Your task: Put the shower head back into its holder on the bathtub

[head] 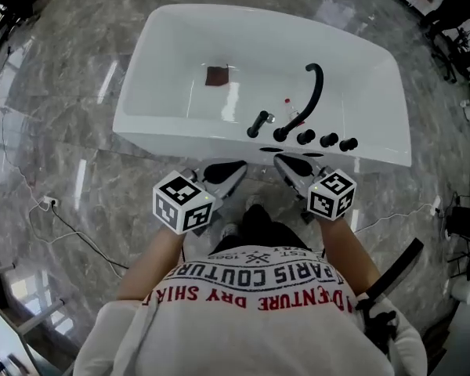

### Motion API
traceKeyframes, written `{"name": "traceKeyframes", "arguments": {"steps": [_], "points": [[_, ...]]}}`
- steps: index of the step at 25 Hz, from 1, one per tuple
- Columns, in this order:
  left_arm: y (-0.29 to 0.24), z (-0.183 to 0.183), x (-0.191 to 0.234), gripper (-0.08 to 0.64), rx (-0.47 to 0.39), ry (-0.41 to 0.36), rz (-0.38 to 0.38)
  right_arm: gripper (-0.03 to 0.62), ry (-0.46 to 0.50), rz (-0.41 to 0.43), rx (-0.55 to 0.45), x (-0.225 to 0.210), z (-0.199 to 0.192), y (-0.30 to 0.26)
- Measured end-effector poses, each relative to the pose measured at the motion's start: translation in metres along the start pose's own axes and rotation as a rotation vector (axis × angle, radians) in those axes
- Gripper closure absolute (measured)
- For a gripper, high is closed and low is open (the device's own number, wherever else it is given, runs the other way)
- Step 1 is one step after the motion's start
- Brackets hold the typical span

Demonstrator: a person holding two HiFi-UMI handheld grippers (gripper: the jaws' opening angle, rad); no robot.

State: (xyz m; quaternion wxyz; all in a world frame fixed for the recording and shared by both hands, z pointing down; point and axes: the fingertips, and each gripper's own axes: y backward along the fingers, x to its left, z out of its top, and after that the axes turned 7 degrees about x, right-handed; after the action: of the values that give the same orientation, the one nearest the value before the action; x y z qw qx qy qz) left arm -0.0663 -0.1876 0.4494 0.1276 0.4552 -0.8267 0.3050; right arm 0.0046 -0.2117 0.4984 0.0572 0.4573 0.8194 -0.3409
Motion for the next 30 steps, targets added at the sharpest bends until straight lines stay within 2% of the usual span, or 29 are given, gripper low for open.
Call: {"name": "traceKeyframes", "arguments": {"steps": [3, 5, 7, 10, 13, 20, 23, 30], "points": [[0.004, -0.001, -0.036, 0.558, -0.001, -0.053, -0.043, 0.588, 0.127, 0.108, 0.082, 0.062, -0.011, 0.032], [0.008, 0.001, -0.06, 0.558, -0.008, -0.089, -0.065, 0.588, 0.222, 0.128, 0.097, 0.09, -0.007, 0.053], [0.014, -0.002, -0.084, 0.558, -0.01, -0.117, -0.075, 0.588, 0.258, 0.135, 0.079, 0.113, -0.002, 0.071], [0.028, -0.02, -0.116, 0.558, -0.008, -0.153, -0.066, 0.588, 0.26, 0.136, 0.038, 0.143, -0.011, 0.094], [0.046, -0.048, -0.155, 0.558, -0.023, -0.165, -0.054, 0.588, 0.254, 0.134, -0.003, 0.176, -0.037, 0.123], [0.068, -0.144, -0.3, 0.558, -0.012, -0.19, -0.053, 0.588, 0.169, 0.153, -0.101, 0.261, -0.151, 0.228], [0.082, -0.175, -0.353, 0.558, 0.006, -0.199, -0.051, 0.588, 0.151, 0.132, -0.113, 0.293, -0.189, 0.264], [0.112, -0.195, -0.429, 0.558, -0.009, -0.226, -0.03, 0.588, 0.155, 0.108, -0.166, 0.346, -0.21, 0.316]]}}
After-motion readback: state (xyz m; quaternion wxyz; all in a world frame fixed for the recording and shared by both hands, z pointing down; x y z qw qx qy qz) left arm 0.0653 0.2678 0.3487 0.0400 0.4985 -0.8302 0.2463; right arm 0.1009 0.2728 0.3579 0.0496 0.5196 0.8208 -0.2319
